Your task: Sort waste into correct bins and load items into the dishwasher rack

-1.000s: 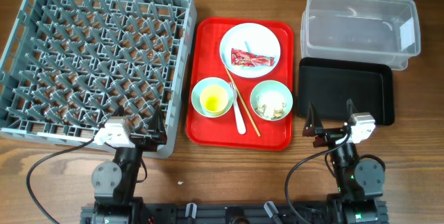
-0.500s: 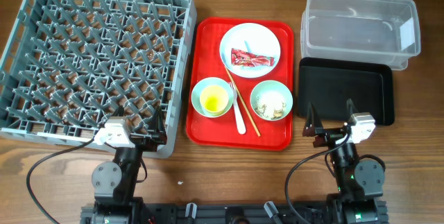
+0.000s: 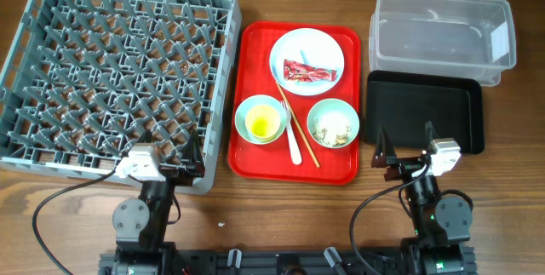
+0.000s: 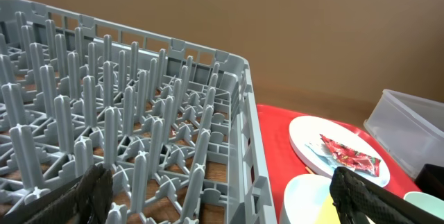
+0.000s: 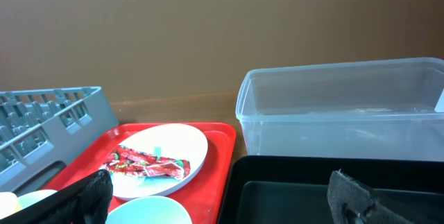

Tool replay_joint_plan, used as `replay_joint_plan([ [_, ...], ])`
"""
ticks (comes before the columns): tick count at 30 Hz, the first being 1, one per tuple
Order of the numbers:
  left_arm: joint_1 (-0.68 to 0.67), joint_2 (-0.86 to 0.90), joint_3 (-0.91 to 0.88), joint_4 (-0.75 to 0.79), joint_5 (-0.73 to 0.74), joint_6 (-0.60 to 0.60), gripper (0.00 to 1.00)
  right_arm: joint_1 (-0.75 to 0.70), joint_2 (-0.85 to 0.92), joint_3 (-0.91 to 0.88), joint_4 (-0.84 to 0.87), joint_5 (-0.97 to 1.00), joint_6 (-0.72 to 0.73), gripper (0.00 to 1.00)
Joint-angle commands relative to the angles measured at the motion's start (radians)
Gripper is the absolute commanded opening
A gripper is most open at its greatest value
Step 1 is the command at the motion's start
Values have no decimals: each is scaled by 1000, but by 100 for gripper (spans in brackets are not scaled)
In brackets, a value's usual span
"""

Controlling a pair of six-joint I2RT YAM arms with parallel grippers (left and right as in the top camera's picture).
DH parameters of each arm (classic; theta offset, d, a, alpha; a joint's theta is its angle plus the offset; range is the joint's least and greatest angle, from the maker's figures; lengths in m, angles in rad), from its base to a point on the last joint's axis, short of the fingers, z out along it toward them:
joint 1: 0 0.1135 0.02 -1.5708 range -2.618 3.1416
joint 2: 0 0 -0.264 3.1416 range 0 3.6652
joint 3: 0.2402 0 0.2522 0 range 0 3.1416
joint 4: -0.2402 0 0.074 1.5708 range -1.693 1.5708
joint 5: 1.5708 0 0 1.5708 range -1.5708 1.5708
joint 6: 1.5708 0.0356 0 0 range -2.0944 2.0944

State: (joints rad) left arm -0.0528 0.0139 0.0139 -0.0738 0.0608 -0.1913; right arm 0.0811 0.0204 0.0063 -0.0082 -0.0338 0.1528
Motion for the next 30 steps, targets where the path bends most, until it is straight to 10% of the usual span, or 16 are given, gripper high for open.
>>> replay_joint_plan([
  [1,7,8,20,-11,-10,20,100,5,45,32,-35,-19,5,100],
  [18,7,535,460,-267,-47,-3,100,5,715,490,-134,-193,-27,100],
  [30,7,821,741,-511,-32,-3,100,5,1283,1120,-636,-398,-275,100],
])
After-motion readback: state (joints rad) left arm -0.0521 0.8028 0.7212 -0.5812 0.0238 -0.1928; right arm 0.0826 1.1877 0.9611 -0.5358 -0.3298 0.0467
